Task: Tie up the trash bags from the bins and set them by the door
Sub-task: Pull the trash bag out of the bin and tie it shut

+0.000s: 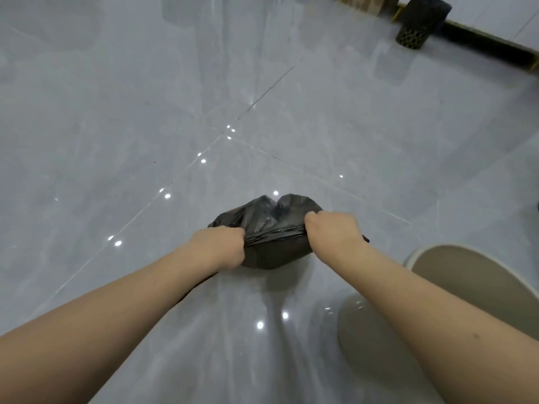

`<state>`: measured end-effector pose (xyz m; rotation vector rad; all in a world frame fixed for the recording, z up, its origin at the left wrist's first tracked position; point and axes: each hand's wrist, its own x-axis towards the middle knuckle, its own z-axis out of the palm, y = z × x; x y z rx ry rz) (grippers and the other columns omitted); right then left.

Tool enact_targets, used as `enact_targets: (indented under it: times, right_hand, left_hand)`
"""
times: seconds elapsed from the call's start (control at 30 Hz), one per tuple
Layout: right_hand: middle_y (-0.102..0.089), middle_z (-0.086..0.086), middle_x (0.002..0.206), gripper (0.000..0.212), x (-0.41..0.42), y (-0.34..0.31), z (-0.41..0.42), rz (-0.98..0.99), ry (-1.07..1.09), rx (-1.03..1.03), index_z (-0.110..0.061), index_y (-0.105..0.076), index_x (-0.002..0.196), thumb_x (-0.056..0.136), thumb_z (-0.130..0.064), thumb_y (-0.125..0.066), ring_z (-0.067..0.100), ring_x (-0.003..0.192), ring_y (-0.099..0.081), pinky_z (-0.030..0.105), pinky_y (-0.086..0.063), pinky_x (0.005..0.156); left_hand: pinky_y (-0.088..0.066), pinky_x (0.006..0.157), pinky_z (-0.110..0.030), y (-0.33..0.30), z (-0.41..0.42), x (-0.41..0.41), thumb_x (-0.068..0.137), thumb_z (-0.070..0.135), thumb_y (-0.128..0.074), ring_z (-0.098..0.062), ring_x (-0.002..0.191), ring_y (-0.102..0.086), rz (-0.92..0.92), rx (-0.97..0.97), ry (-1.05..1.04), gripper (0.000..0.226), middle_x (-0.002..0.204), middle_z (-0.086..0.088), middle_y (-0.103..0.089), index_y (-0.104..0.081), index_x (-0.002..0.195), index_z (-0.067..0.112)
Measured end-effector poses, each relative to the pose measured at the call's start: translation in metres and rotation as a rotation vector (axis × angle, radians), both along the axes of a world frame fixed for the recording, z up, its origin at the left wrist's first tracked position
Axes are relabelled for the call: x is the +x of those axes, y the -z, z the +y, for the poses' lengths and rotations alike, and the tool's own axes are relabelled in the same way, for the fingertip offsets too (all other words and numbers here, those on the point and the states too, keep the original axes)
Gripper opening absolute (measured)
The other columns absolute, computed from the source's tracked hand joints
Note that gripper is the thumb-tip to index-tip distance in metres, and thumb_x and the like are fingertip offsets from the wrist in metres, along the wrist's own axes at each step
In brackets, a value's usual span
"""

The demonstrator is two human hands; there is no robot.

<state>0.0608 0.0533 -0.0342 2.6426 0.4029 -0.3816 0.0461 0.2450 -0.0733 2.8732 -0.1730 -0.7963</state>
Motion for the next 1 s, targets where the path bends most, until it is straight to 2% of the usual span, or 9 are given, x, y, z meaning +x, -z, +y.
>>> enact_targets:
  times: [0.17,0.33,0.43,0.53,0.6,0.67,0.73,0.83,1.0]
  right_hand:
    - [-0.058,0.011,0.115,0.026,-0.004,0.026,0.013,0.041,0.024,-0.035,-0.005,-0.052,0.115,0.091,-0.002,-0.043,0.027,0.1,-0.06,0.032,-0.037,0.062]
    - [-0.053,0.021,0.118,0.042,-0.015,0.057,0.007,0.029,0.017,-0.235,0.001,-0.054,0.122,0.094,-0.019,-0.029,0.029,0.097,-0.053,0.033,-0.039,0.064]
    - [-0.034,0.035,0.142,0.091,-0.029,0.062,0.004,0.066,0.208,-0.277,0.009,-0.022,0.145,0.09,-0.062,-0.035,0.041,0.107,-0.055,0.037,-0.048,0.07]
    - [-0.031,0.031,0.147,0.126,-0.028,0.061,0.0,0.131,0.472,-0.193,0.003,0.0,0.151,0.071,-0.084,-0.046,0.041,0.107,-0.058,0.04,-0.051,0.073]
    - [-0.055,0.014,0.128,0.111,-0.023,0.055,-0.007,0.229,0.608,-0.091,-0.006,-0.027,0.148,0.069,-0.077,-0.058,0.031,0.105,-0.061,0.035,-0.053,0.077]
    - [-0.063,0.0,0.095,0.062,-0.019,0.047,-0.013,0.42,0.655,-0.016,-0.015,-0.056,0.118,0.079,-0.063,-0.056,0.019,0.086,-0.066,0.026,-0.05,0.071]
    - [-0.058,0.0,0.063,0.041,-0.015,0.037,-0.019,0.701,0.843,0.127,-0.012,-0.056,0.09,0.086,-0.052,-0.056,0.012,0.045,-0.051,0.018,-0.039,0.047]
    - [-0.035,-0.006,0.04,0.046,-0.003,0.025,-0.027,0.996,1.126,0.437,-0.009,-0.063,0.074,0.09,-0.052,-0.055,0.006,0.03,-0.024,0.016,-0.02,0.036]
    - [-0.025,-0.009,0.037,0.038,0.031,-0.014,-0.024,0.786,1.306,1.502,-0.016,-0.048,0.064,0.098,-0.031,-0.043,0.004,0.027,-0.021,0.014,-0.014,0.029]
  left_hand:
    - [-0.032,0.101,-0.056,0.028,0.016,0.0,0.09,0.023,-0.036,-0.034,0.128,-0.028,0.099,0.182,-0.08,0.043,0.139,-0.011,-0.031,-0.041,0.131,0.016]
    - [-0.043,0.09,-0.05,0.074,0.031,-0.02,0.086,0.017,-0.045,-0.039,0.111,-0.044,-0.015,-0.091,-0.471,0.044,0.128,-0.015,-0.035,-0.029,0.127,0.014]
    - [-0.047,0.085,-0.041,0.09,0.043,-0.024,0.092,0.011,-0.045,-0.043,0.106,-0.058,0.112,-0.212,-0.733,0.049,0.123,-0.025,-0.052,-0.024,0.135,0.004]
    - [-0.048,0.079,-0.036,0.092,0.048,-0.023,0.093,0.008,-0.042,-0.037,0.103,-0.063,0.301,-0.329,-0.792,0.032,0.114,-0.023,-0.061,-0.048,0.123,0.001]
    - [-0.042,0.064,-0.028,0.085,0.046,-0.026,0.086,0.009,-0.04,-0.027,0.069,-0.059,0.54,-0.411,-0.768,0.022,0.083,-0.016,-0.06,-0.06,0.093,0.002]
    - [-0.028,0.052,-0.022,0.076,0.042,-0.029,0.072,0.017,-0.043,-0.02,0.045,-0.034,0.759,-0.455,-0.757,0.033,0.061,-0.007,-0.044,-0.068,0.082,-0.002]
    - [-0.023,0.046,-0.021,0.063,0.037,-0.029,0.065,0.023,-0.046,-0.018,0.042,-0.026,0.9,-0.506,-0.704,0.044,0.057,-0.004,-0.039,-0.075,0.084,-0.006]
    - [-0.028,0.043,-0.02,0.036,0.028,-0.023,0.081,0.034,-0.041,-0.015,0.041,-0.033,0.971,-0.638,-0.603,0.046,0.051,0.001,-0.044,-0.073,0.08,0.001]
    - [-0.046,0.052,-0.024,0.008,0.02,0.006,0.091,0.015,-0.037,-0.016,0.051,-0.052,0.471,-1.201,-0.861,0.031,0.061,-0.005,-0.057,-0.053,0.065,0.009]
